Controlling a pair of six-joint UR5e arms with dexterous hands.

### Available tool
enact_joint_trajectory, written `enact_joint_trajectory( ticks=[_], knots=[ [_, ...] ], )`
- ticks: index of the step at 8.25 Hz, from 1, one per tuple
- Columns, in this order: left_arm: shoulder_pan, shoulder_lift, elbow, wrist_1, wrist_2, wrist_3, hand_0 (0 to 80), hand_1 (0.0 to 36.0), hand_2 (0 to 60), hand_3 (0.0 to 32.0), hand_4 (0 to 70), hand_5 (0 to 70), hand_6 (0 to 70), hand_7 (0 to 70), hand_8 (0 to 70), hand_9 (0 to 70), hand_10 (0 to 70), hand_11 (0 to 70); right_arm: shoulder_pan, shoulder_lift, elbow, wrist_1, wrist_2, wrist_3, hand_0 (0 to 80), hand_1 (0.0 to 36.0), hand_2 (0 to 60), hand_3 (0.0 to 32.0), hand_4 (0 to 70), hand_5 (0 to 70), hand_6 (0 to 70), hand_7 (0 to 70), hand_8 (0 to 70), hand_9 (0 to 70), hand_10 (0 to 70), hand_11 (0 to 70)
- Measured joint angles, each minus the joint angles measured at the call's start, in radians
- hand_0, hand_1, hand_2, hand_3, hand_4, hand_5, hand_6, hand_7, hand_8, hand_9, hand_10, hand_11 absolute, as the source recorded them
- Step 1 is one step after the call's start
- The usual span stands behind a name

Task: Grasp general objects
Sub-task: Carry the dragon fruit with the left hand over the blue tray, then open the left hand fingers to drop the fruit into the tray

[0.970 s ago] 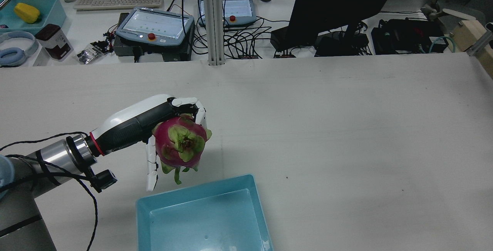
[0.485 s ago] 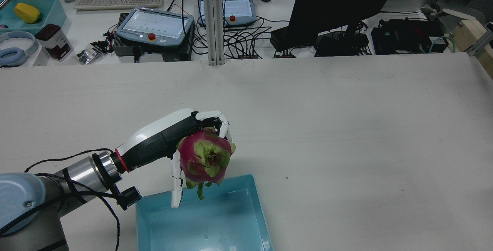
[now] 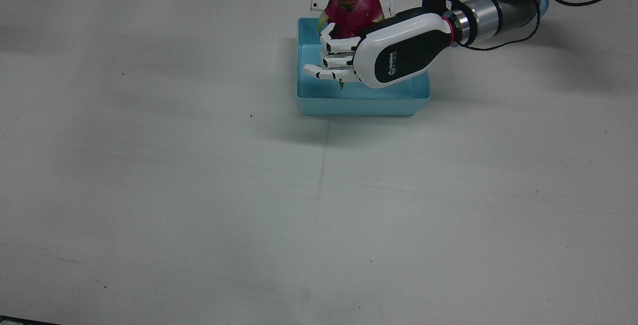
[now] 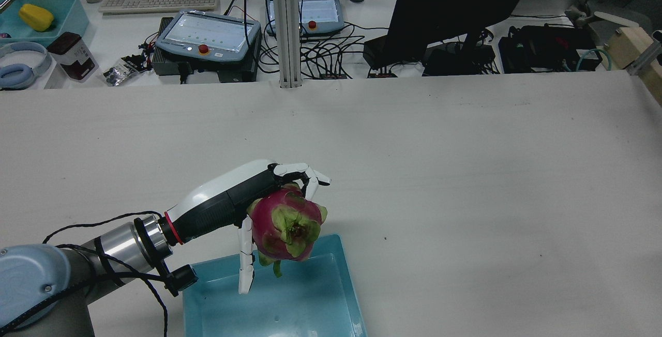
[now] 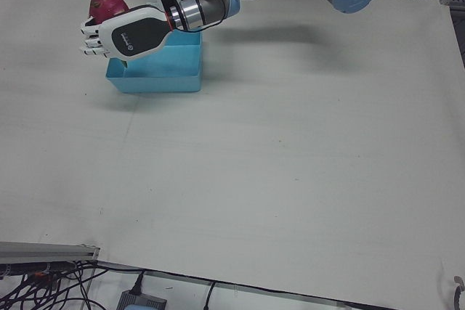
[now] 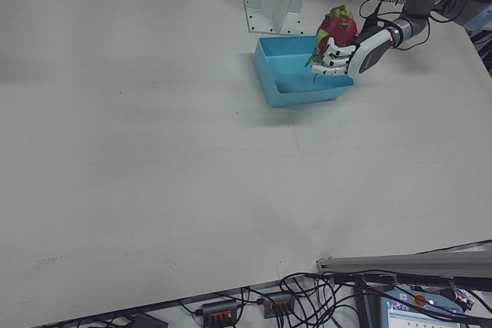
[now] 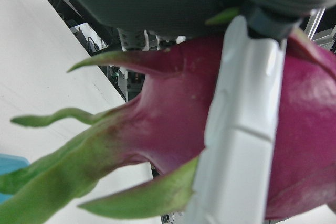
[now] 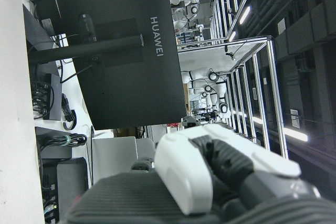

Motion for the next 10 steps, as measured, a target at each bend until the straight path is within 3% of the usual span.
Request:
enact_joint_trajectory(
  ticks=[5, 7, 8, 9, 10],
  knots=[
    [0.011, 0.001, -0.002, 0.0, 0.001, 0.0, 53.1, 17.2, 3.2, 0.0, 1.8, 70.0, 11.7, 43.3, 1.3, 8.1, 10.1, 16.7, 0.0, 0.0, 0.0, 0.0, 0.0, 0.0, 0.0, 0.0, 0.0, 0.0, 0.0, 0.0, 0.0, 0.0, 0.0, 0.0, 0.0, 0.0],
    [0.009, 0.002, -0.006, -0.005, 0.001, 0.001, 55.4, 20.5, 2.3, 0.0, 0.0, 70.0, 5.0, 40.6, 0.0, 6.7, 7.5, 13.6, 0.0, 0.0, 0.001, 0.0, -0.001, 0.0, 0.0, 0.0, 0.0, 0.0, 0.0, 0.0, 0.0, 0.0, 0.0, 0.0, 0.0, 0.0],
    [0.01, 0.002, -0.008, -0.011, 0.001, 0.001, 56.0, 20.2, 0.0, 21.0, 0.3, 0.0, 0.0, 26.3, 0.0, 3.8, 4.3, 8.9, 0.0, 0.0, 0.0, 0.0, 0.0, 0.0, 0.0, 0.0, 0.0, 0.0, 0.0, 0.0, 0.0, 0.0, 0.0, 0.0, 0.0, 0.0],
    [0.013, 0.001, -0.009, -0.014, 0.002, 0.001, 55.5, 19.7, 0.0, 29.2, 0.0, 0.0, 0.0, 1.3, 0.0, 0.0, 0.0, 0.1, 0.0, 0.0, 0.001, 0.0, 0.0, 0.0, 0.0, 0.0, 0.0, 0.0, 0.0, 0.0, 0.0, 0.0, 0.0, 0.0, 0.0, 0.0],
    [0.013, -0.001, -0.015, -0.016, 0.002, 0.002, 55.3, 19.7, 0.0, 29.6, 0.0, 0.0, 0.0, 0.0, 0.0, 0.0, 0.0, 0.0, 0.0, 0.0, 0.001, 0.0, 0.0, 0.0, 0.0, 0.0, 0.0, 0.0, 0.0, 0.0, 0.0, 0.0, 0.0, 0.0, 0.0, 0.0]
  ],
)
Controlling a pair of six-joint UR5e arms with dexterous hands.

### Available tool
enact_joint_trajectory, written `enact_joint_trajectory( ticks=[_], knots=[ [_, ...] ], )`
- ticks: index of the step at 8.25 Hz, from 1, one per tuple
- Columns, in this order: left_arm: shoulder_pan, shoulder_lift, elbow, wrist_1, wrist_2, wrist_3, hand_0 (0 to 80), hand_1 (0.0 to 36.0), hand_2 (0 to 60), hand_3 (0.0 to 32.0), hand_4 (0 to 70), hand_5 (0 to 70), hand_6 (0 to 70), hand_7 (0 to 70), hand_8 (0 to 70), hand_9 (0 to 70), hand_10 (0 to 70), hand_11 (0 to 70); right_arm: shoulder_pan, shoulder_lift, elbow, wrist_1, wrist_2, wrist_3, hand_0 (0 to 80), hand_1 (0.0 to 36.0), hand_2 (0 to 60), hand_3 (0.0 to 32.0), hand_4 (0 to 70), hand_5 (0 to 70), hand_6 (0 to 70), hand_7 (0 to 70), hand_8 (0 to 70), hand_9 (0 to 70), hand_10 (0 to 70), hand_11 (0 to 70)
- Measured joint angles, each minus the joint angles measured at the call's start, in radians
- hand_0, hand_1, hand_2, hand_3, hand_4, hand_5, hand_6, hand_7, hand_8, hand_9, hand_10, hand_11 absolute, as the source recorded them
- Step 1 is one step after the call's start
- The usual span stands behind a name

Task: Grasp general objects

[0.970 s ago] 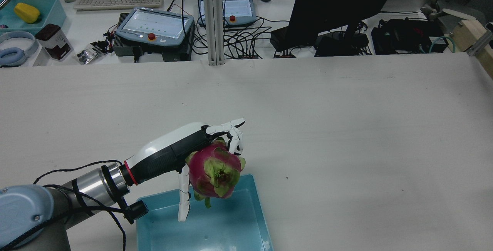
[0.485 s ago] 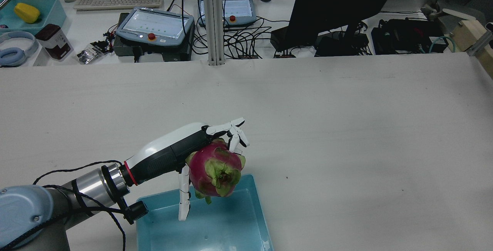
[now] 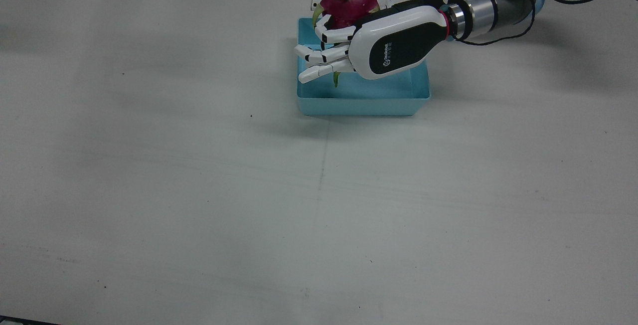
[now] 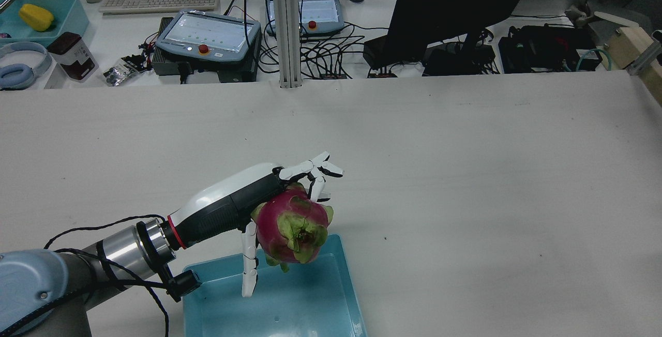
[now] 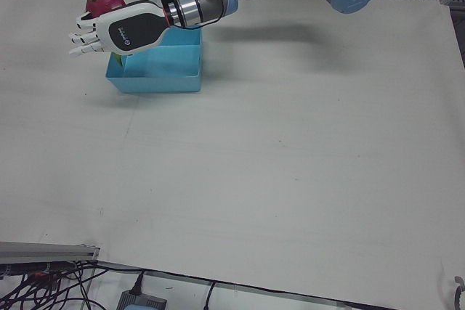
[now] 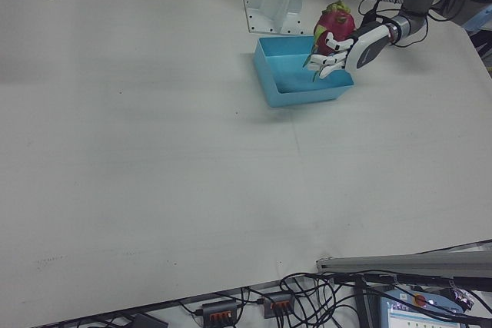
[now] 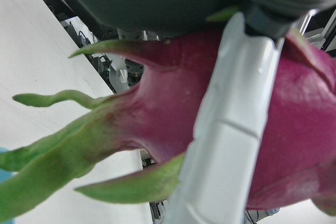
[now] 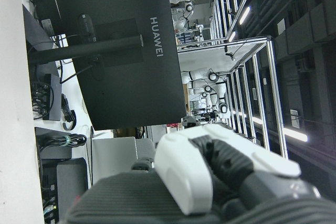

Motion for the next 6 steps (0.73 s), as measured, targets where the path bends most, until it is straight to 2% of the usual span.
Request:
enact_joint_trajectory(
  ticks=[2, 5, 6],
  knots=[
    [0.0, -0.002, -0.007, 0.0, 0.0, 0.002, 54.1, 18.9, 0.0, 27.4, 0.0, 0.0, 0.0, 0.0, 0.0, 0.0, 0.0, 0.0, 0.0, 0.0, 0.0, 0.0, 0.0, 0.0, 0.0, 0.0, 0.0, 0.0, 0.0, 0.0, 0.0, 0.0, 0.0, 0.0, 0.0, 0.0],
    [-0.006, -0.002, -0.011, 0.0, 0.0, 0.003, 53.9, 18.7, 0.0, 29.4, 0.0, 0.0, 0.0, 0.0, 0.0, 0.0, 0.0, 0.0, 0.0, 0.0, 0.001, 0.0, 0.0, 0.0, 0.0, 0.0, 0.0, 0.0, 0.0, 0.0, 0.0, 0.0, 0.0, 0.0, 0.0, 0.0],
    [-0.008, -0.002, -0.013, 0.0, 0.0, 0.003, 53.3, 19.1, 0.0, 29.2, 0.0, 0.0, 0.0, 5.3, 0.0, 0.0, 0.0, 0.2, 0.0, 0.0, 0.001, 0.0, 0.0, 0.0, 0.0, 0.0, 0.0, 0.0, 0.0, 0.0, 0.0, 0.0, 0.0, 0.0, 0.0, 0.0]
  ],
)
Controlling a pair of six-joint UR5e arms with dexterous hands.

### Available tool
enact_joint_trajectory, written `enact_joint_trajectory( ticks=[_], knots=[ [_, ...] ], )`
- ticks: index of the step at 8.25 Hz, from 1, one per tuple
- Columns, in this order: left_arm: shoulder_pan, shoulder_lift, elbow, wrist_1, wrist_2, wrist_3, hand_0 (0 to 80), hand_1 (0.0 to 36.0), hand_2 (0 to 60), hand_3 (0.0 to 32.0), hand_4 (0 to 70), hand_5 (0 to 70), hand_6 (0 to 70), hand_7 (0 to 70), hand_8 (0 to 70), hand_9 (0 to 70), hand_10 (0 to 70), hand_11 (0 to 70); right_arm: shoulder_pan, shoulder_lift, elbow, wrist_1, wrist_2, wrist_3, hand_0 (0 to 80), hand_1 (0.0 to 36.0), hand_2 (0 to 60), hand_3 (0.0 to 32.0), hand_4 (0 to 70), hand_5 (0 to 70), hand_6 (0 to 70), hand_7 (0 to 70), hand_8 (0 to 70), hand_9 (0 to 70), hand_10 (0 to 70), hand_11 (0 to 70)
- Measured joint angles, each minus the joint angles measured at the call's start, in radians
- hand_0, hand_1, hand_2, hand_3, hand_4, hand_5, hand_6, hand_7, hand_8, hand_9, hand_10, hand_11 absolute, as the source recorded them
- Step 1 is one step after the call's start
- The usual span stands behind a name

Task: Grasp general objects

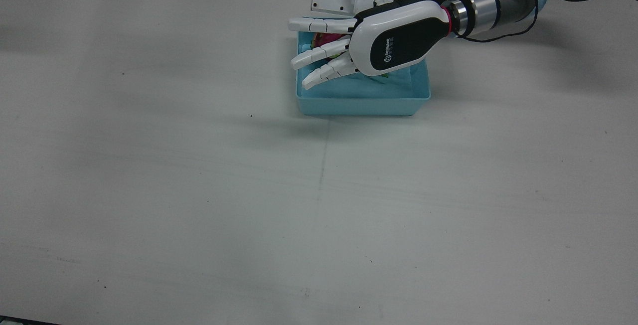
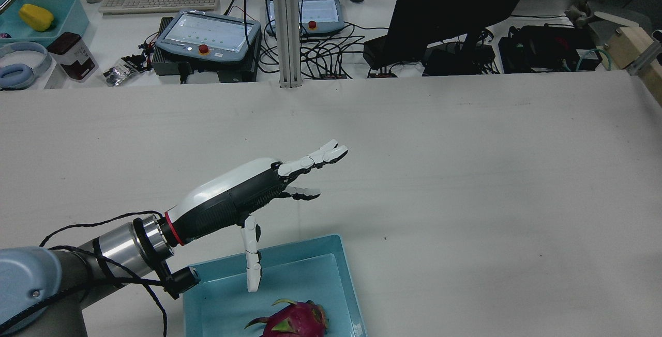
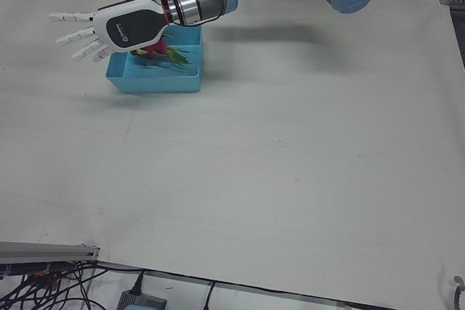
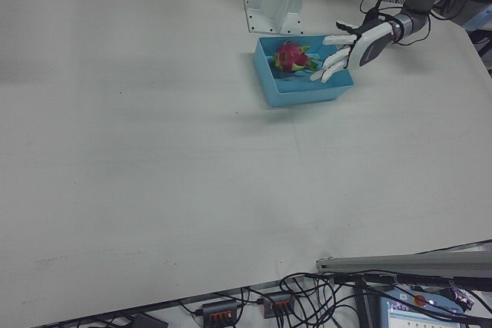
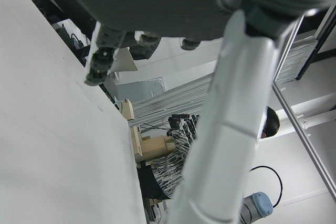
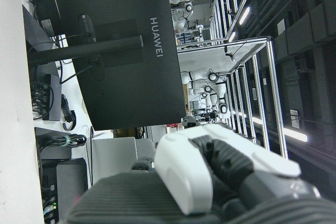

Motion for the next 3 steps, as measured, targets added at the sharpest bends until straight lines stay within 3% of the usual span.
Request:
enact_joint_trajectory(
  ticks=[1, 2, 3],
  knots=[
    [-0.002, 0.001, -0.001, 0.0, -0.001, 0.0, 53.5, 19.7, 0.0, 11.2, 0.0, 59.4, 0.0, 14.0, 0.0, 1.4, 0.0, 1.8, 0.0, 0.0, 0.0, 0.0, -0.001, 0.0, 0.0, 0.0, 0.0, 0.0, 0.0, 0.0, 0.0, 0.0, 0.0, 0.0, 0.0, 0.0],
    [-0.007, 0.005, -0.001, -0.001, -0.001, -0.002, 53.2, 20.6, 4.8, 0.0, 0.0, 70.0, 0.0, 21.7, 0.0, 2.9, 1.4, 4.7, 0.0, 0.0, 0.0, 0.0, -0.001, 0.0, 0.0, 0.0, 0.0, 0.0, 0.0, 0.0, 0.0, 0.0, 0.0, 0.0, 0.0, 0.0],
    [-0.021, 0.015, 0.003, -0.004, -0.001, -0.009, 51.9, 21.1, 12.2, 0.0, 0.0, 70.0, 0.0, 26.0, 0.0, 3.8, 2.4, 5.9, 0.0, 0.0, 0.0, 0.0, -0.001, 0.0, 0.0, 0.0, 0.0, 0.0, 0.0, 0.0, 0.0, 0.0, 0.0, 0.0, 0.0, 0.0]
  ],
)
